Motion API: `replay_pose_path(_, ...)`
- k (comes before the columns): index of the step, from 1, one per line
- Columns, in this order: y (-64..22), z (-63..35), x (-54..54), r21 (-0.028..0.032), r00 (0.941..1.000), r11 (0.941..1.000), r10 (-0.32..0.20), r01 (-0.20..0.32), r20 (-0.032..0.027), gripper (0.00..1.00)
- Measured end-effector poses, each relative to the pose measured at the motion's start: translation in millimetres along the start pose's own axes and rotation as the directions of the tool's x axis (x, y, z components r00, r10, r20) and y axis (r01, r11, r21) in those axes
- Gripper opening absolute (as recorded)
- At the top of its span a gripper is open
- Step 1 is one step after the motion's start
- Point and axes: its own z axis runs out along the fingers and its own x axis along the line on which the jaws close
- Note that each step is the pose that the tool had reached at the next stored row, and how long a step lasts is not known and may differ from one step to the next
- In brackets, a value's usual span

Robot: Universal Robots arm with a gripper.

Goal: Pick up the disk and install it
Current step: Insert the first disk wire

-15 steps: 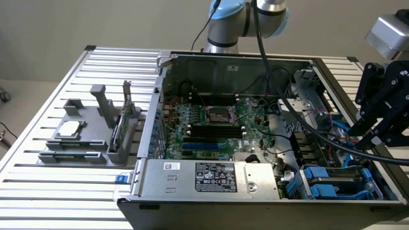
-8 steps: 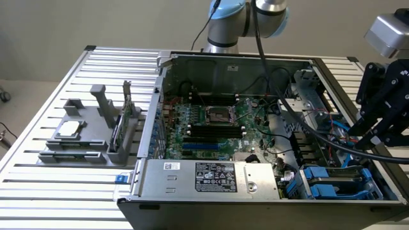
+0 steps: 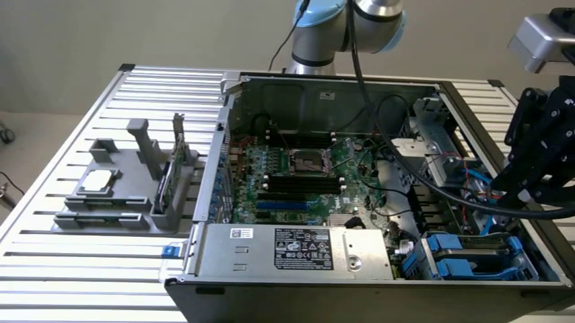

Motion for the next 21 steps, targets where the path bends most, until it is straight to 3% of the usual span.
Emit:
replay_pose_path(5, 0.0, 0.2, 0.0, 0.001, 0.9962, 0.9962, 0.087, -0.087, 0.0033, 0.31)
replay_pose_path(11, 0.0, 0.9, 0.0, 0.0018, 0.9816, 0.9817, 0.191, -0.191, 0.0074, 0.31)
replay_pose_path(15, -0.1, 1.8, 0.1, 0.002, 0.9655, 0.9655, 0.26, -0.26, 0.0103, 0.31)
replay_pose_path(21, -0.1, 3.7, 0.1, 0.002, 0.9325, 0.9325, 0.361, -0.361, 0.0146, 0.31)
